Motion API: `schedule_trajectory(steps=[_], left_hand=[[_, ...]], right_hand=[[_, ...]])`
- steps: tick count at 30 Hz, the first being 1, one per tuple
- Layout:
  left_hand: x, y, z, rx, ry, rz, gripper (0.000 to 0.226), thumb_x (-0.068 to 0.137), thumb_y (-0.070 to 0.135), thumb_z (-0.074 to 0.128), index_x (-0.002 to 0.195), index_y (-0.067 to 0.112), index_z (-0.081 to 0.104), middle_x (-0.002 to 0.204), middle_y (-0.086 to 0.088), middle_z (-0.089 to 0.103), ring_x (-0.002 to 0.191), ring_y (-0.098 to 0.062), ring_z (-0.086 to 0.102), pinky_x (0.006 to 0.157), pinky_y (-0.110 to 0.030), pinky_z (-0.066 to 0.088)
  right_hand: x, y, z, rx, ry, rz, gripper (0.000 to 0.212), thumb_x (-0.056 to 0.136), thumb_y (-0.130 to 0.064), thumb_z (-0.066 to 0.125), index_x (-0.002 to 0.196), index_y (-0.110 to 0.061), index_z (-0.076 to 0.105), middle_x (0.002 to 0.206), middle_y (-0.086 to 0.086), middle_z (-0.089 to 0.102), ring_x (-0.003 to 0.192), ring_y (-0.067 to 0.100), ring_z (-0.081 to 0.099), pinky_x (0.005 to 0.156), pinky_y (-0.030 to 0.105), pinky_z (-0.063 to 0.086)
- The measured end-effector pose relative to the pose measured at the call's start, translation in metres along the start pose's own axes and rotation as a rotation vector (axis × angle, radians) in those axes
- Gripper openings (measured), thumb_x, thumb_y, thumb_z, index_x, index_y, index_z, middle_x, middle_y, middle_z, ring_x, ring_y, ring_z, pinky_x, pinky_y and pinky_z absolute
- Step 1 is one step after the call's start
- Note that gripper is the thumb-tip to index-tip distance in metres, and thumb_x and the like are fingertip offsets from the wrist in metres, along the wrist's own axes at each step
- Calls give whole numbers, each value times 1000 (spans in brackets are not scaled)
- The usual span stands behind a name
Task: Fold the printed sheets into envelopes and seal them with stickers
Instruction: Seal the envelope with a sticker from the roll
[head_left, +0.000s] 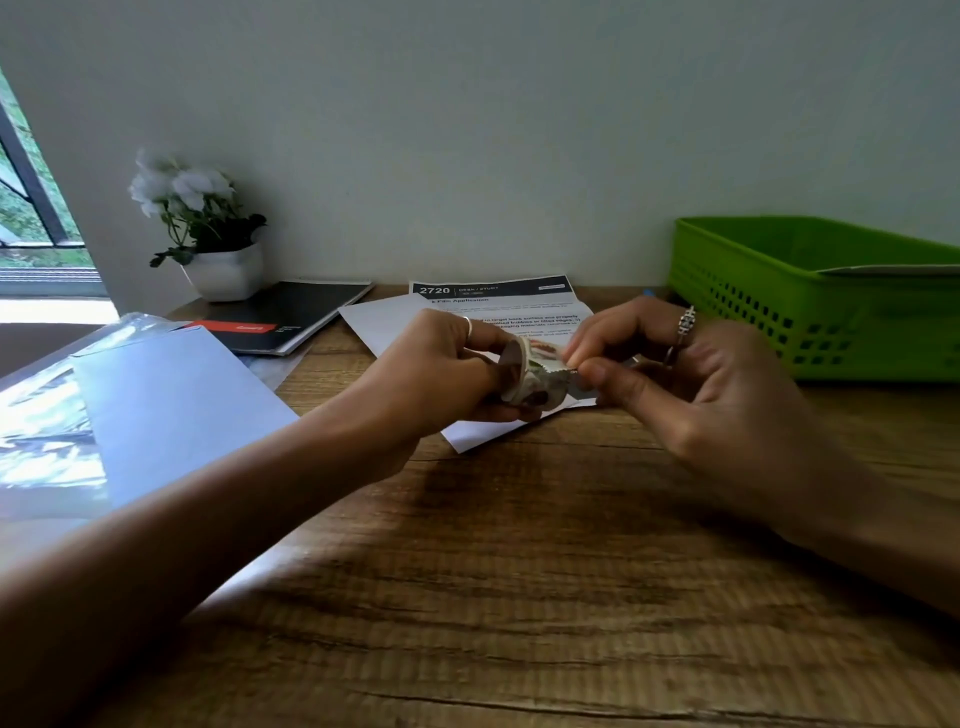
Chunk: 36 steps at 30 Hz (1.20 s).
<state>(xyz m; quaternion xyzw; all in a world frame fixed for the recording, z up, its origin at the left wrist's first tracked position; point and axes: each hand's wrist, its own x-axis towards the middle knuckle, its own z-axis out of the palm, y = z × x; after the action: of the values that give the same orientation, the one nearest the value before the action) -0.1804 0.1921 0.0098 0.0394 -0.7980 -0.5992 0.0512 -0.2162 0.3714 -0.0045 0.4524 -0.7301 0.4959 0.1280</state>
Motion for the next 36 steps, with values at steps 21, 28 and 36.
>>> schedule_trajectory(steps=[21, 28, 36], left_hand=[[2, -1, 7, 50, -37, 2, 13, 91, 11, 55, 95, 11, 67, 82, -6, 72, 72, -16, 71, 57, -17, 55], [17, 5, 27, 177, -9, 119, 13, 91, 10, 56, 87, 12, 69, 76, -8, 72, 63, -17, 71, 60, -20, 57], [38, 24, 73, 577, -26, 312, 20, 82, 9, 64, 102, 9, 70, 92, -6, 72, 74, -17, 69, 73, -30, 58]], right_hand=[[7, 1, -4, 269, 81, 224, 19, 80, -2, 67, 90, -14, 57, 73, 1, 65, 67, 12, 66, 60, 24, 55], [14, 9, -11, 166, 185, 366, 28, 77, -7, 73, 91, -19, 52, 83, 0, 60, 72, 16, 63, 72, 41, 58], [30, 18, -47, 37, 447, 382, 23, 81, -18, 68, 84, -26, 46, 96, 12, 62, 94, 31, 64, 72, 37, 54]])
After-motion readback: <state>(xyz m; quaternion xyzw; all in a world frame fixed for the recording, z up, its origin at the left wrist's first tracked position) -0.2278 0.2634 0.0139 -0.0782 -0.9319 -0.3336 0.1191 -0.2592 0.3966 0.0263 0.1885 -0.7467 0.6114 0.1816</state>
